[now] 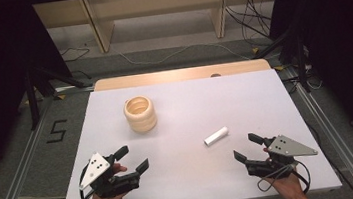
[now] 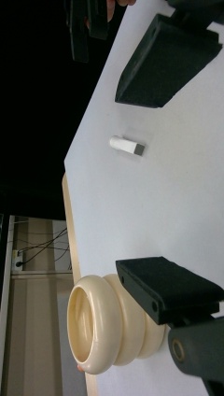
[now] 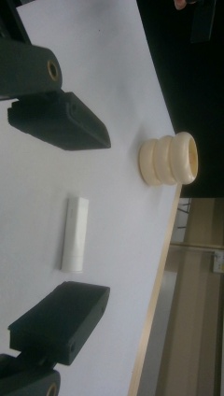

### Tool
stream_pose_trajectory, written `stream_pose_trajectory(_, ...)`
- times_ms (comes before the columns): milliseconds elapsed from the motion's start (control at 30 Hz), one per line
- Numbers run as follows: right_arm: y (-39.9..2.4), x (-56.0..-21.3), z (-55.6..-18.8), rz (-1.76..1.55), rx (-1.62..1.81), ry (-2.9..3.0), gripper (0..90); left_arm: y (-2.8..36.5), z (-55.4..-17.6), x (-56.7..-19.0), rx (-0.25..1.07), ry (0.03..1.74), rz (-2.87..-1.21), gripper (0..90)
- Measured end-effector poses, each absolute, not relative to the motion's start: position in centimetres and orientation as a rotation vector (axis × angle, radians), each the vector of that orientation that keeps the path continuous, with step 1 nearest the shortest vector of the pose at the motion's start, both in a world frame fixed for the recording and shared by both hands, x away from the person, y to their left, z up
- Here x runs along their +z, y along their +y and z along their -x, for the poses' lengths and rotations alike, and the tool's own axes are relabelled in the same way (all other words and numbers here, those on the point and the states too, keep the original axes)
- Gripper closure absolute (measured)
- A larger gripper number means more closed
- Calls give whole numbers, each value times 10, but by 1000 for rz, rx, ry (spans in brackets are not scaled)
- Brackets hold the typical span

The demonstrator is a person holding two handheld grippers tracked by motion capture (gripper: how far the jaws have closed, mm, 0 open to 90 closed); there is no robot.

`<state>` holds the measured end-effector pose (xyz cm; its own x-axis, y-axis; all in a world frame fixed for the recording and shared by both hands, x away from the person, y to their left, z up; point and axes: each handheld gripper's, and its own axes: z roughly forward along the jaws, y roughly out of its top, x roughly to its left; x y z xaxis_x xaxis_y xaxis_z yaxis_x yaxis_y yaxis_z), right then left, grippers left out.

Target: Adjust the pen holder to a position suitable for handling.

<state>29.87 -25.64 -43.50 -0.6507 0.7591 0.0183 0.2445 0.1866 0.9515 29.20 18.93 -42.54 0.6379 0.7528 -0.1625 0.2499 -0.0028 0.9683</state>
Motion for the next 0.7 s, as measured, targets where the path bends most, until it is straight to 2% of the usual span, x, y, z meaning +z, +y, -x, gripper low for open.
stream_pose_trajectory(433, -258, -434, -298, -948, 1471, 1986, 249, 192, -304, -422, 435, 918, -1547, 159)
stream_pose_trajectory(700, -258, -434, -298, -949, 1464, 1989, 249, 197, -319, -425, 460, 962, -1565, 160)
